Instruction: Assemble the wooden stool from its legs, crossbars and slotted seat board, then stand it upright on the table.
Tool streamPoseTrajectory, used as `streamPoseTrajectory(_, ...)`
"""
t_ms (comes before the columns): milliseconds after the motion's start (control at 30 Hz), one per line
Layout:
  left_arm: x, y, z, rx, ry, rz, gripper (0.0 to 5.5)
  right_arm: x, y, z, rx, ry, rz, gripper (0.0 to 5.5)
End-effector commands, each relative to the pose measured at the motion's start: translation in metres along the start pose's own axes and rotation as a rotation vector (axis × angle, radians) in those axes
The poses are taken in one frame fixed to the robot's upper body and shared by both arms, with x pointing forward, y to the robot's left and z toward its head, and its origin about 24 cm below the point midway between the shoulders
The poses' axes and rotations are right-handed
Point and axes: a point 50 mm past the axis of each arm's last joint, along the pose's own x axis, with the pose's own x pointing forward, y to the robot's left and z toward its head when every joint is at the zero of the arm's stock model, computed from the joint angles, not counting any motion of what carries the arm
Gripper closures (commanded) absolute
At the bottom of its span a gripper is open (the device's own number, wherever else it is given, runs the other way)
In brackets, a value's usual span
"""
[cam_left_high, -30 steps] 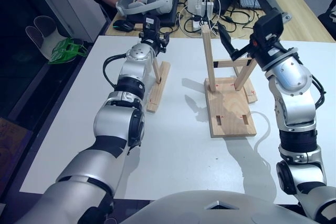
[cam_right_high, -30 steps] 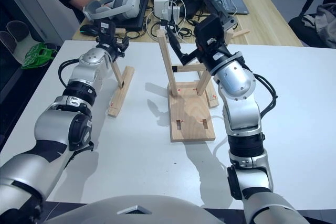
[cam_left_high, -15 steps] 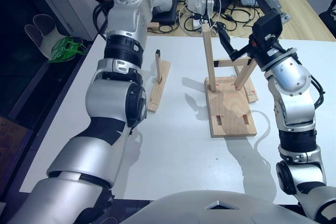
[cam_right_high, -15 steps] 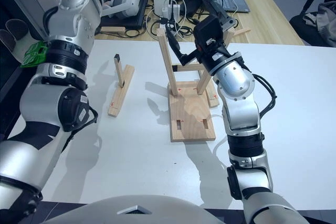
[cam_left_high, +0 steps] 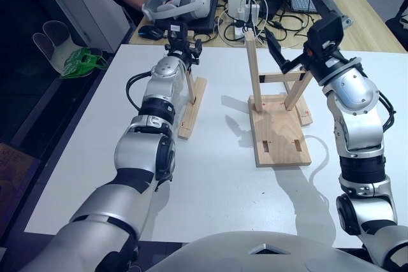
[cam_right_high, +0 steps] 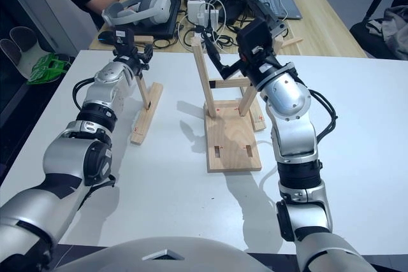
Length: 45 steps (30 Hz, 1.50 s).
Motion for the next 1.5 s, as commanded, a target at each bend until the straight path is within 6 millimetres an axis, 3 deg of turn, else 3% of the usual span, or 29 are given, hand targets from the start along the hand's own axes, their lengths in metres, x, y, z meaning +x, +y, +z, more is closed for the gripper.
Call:
streamPoseTrajectory(33, 0.005, -0.017, 0.009, -0.092, 0.018, -0.015, 2.74, 0.003, 0.001, 0.005, 0.001, -0.013, 0.008, 0.1)
streamPoseTrajectory(167, 0.007, -0.019, 0.068, -0.188, -0.143, -0.018, 2.74, 0.003, 0.002, 0.005, 0.001, -0.016, 0.006, 0.1)
streamPoseTrajectory(267, 0.002, -0.012, 0.094, -0.207, -0.218, -0.008, 2.74, 0.002, 0.002, 0.005, 0.004, -0.014, 0.002, 0.1)
streamPoseTrajectory(333, -0.002, 0.006, 0.101, -0.202, -0.247, 0.057, 2.74, 0.002, 0.002, 0.004, 0.005, -0.013, 0.001, 0.1)
streamPoseTrajectory(433, -0.01, 0.045, 0.078, -0.106, -0.161, 0.207, 2.74, 0.0, 0.003, 0.003, 0.008, -0.01, 0.001, 0.1)
streamPoseTrajectory(533, -0.017, 0.062, 0.032, -0.034, 0.016, 0.243, 2.74, -0.002, 0.005, 0.002, 0.012, -0.009, -0.003, 0.1)
streamPoseTrajectory(633, -0.025, 0.052, -0.005, -0.057, 0.141, 0.182, 2.74, -0.003, 0.008, 0.001, 0.021, -0.005, -0.004, 0.1)
streamPoseTrajectory(767, -0.036, 0.019, -0.026, -0.077, 0.203, 0.07, 2.74, -0.004, 0.009, 0.002, 0.025, -0.006, -0.007, 0.1)
streamPoseTrajectory(900, -0.051, -0.019, -0.034, -0.042, 0.243, -0.072, 2.74, -0.004, 0.008, 0.003, 0.024, -0.006, -0.017, 0.1)
streamPoseTrajectory(1000, -0.06, -0.036, -0.046, -0.014, 0.293, -0.123, 2.74, -0.004, 0.009, 0.003, 0.026, -0.008, -0.021, 0.1)
streamPoseTrajectory(1100, -0.062, -0.04, -0.046, 0.0, 0.303, -0.121, 2.74, -0.003, 0.009, 0.003, 0.029, -0.009, -0.021, 0.1)
streamPoseTrajectory(1233, -0.047, -0.031, -0.025, 0.046, 0.255, -0.105, 2.74, -0.004, 0.01, 0.002, 0.028, -0.003, -0.026, 0.1)
streamPoseTrajectory(1333, -0.029, -0.033, -0.007, 0.129, 0.263, -0.185, 2.28, -0.005, 0.01, 0.0, 0.025, 0.003, -0.036, 0.1)
streamPoseTrajectory(1500, -0.005, -0.028, -0.006, 0.269, 0.385, -0.255, 1.58, -0.004, 0.01, -0.001, 0.021, 0.0, -0.052, 0.1)
